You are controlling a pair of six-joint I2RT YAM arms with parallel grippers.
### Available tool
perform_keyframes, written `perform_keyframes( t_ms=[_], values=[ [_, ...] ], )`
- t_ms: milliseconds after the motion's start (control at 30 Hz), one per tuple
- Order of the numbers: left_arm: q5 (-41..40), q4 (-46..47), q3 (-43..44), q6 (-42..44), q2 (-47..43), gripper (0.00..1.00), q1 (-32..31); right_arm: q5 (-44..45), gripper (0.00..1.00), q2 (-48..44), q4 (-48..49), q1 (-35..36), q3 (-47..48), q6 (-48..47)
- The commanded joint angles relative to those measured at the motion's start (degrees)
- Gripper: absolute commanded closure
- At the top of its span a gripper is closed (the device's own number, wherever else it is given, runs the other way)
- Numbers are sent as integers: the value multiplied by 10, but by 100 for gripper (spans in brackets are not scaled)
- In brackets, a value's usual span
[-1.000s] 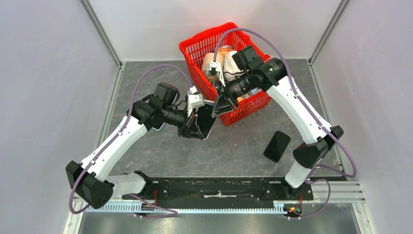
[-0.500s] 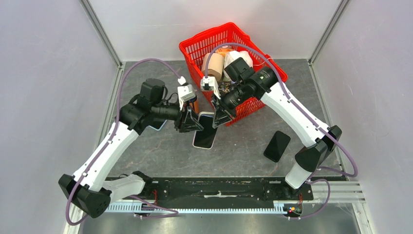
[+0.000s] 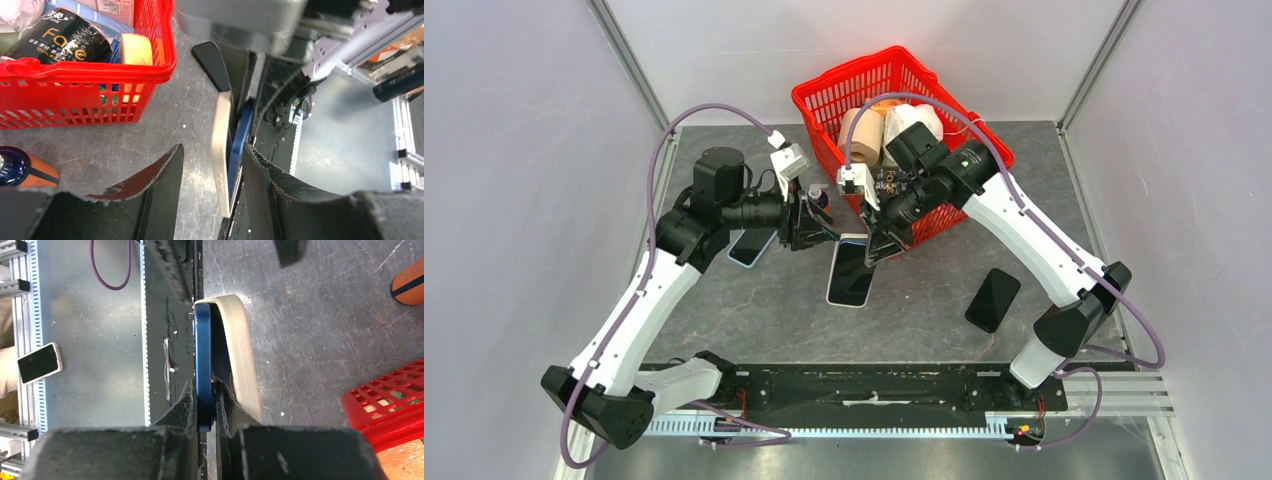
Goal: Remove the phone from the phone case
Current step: Remove the phone case from the phone.
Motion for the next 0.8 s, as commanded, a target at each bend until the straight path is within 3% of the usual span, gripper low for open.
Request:
perform_keyframes(
  t_ms=[0, 767],
  values=[
    [-17, 67, 16, -94, 20, 47, 3, -18, 100, -14, -4, 7, 27, -15],
    [21, 111, -47, -127, 35, 47, -7, -9, 96, -4, -4, 10, 44, -3]
  ],
)
